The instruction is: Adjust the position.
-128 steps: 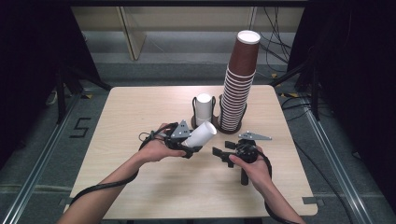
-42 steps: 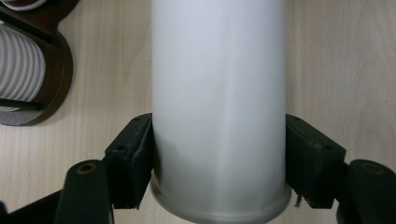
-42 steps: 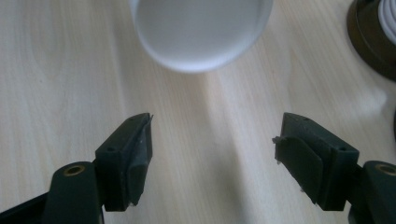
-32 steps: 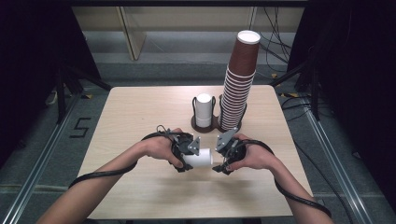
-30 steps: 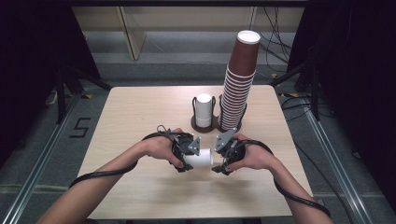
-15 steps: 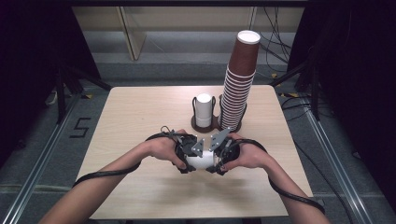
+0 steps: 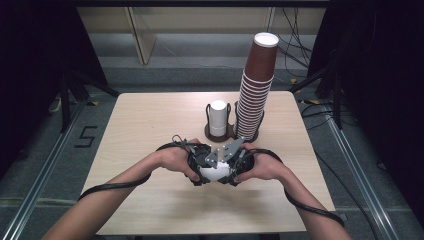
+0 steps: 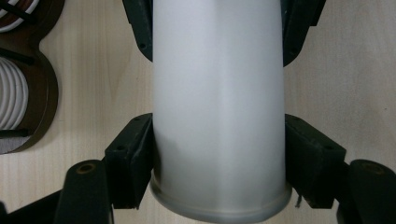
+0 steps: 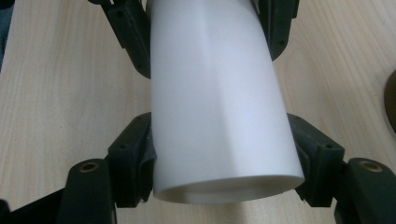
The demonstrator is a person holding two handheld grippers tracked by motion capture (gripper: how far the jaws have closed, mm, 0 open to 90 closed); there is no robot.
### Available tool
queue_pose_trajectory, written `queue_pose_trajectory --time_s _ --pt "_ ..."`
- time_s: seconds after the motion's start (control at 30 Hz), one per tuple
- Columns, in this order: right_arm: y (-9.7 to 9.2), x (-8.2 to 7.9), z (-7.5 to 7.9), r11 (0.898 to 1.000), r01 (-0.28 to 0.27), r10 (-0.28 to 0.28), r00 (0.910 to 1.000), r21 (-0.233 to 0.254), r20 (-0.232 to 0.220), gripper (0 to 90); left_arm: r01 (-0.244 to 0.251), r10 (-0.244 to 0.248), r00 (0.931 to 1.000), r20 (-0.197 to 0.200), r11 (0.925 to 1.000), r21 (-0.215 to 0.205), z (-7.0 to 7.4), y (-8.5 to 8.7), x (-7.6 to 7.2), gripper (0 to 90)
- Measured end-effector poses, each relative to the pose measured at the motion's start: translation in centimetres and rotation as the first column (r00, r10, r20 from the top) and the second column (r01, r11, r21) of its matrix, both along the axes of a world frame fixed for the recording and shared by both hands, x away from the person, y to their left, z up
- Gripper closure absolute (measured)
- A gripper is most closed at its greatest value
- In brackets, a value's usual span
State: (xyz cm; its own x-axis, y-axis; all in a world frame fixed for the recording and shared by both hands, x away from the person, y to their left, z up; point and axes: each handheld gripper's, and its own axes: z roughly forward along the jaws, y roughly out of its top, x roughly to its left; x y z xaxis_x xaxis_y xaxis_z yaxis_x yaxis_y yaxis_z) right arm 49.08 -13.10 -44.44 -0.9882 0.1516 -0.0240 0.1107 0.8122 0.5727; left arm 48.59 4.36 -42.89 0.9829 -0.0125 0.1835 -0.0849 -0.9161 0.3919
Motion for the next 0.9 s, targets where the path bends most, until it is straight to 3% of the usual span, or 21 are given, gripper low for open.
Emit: queue_pose_trajectory --time_s 0.1,0.17,0.2,0.33,0.37,0.4,0.5,0.53,0.57,0.6,0.67,0.73,0.83,0.87,0.9 --pt "-0.1 0.1 -0.1 1.000 -0.009 0.009 1.0000 0.002 0.000 34.2 0.004 -0.004 1.0000 0.004 1.0000 0.000 0.0 0.0 0.0 30.4" --pt "-0.2 0.4 -0.2 0.999 -0.046 0.046 0.9986 0.010 0.025 34.3 0.005 -0.005 1.0000 0.005 1.0000 -0.007 0.0 0.0 0.0 29.1" --pt "-0.2 0.3 -0.2 0.999 -0.048 0.048 0.9988 0.012 0.012 34.3 0.012 -0.012 0.9999 0.004 0.9999 0.005 0.1 0.1 0.0 28.1" --pt "-0.4 0.2 -0.1 0.999 -0.039 0.039 0.9992 0.012 0.011 34.1 -0.006 0.006 1.0000 -0.002 0.9996 -0.026 0.2 0.1 -0.1 24.8" --pt "-0.5 0.1 -0.1 0.999 -0.029 0.029 0.9996 0.014 0.002 34.1 -0.011 0.010 0.9999 -0.006 0.9995 -0.029 0.3 0.2 -0.1 22.8" --pt "-0.6 0.3 -0.1 0.999 -0.047 0.046 0.9987 0.024 0.020 34.1 -0.010 0.010 0.9999 0.007 0.9994 -0.033 0.1 0.3 -0.1 15.5" --pt "-0.9 0.3 -0.2 0.999 -0.036 0.035 0.9992 0.034 0.021 34.1 -0.017 0.018 0.9997 0.019 0.9994 -0.031 0.0 0.6 -0.1 13.8" --pt "-1.1 0.2 -0.1 0.999 -0.008 0.008 0.9999 0.036 0.010 34.0 -0.026 0.027 0.9994 0.021 0.9987 -0.043 -0.1 0.7 -0.1 12.8" --pt "-1.3 0.4 -0.1 0.999 -0.022 0.020 0.9993 0.042 0.033 34.0 -0.031 0.032 0.9991 0.026 0.9984 -0.047 -0.1 0.9 0.0 11.3" --pt "-1.5 0.2 -0.1 0.999 0.000 0.000 1.0000 0.044 0.010 34.0 -0.042 0.043 0.9987 0.025 0.9970 -0.066 -0.1 1.0 0.0 10.2" --pt "-1.8 0.2 -0.2 0.999 0.009 -0.009 0.9999 0.051 0.008 33.9 -0.050 0.052 0.9981 0.032 0.9952 -0.084 0.0 1.3 0.1 9.0" --pt "-2.0 0.5 -0.3 0.998 -0.022 0.019 0.9991 0.062 0.037 33.8 -0.068 0.072 0.9967 0.036 0.9918 -0.108 0.0 1.6 0.2 8.8" --pt "-2.3 0.5 -0.5 0.995 -0.011 0.004 0.9977 0.098 0.068 33.7 -0.077 0.082 0.9961 0.033 0.9894 -0.123 0.0 2.1 0.2 8.4" --pt "-2.5 0.6 -0.5 0.994 -0.015 0.006 0.9961 0.105 0.088 33.6 -0.007 0.013 0.9983 0.056 0.9939 -0.110 0.1 2.1 0.7 8.5" --pt "-2.8 0.2 -0.5 0.995 0.019 -0.023 0.9990 0.095 0.039 33.6 0.022 -0.016 0.9980 0.062 0.9959 -0.088 0.2 2.3 0.8 8.5"
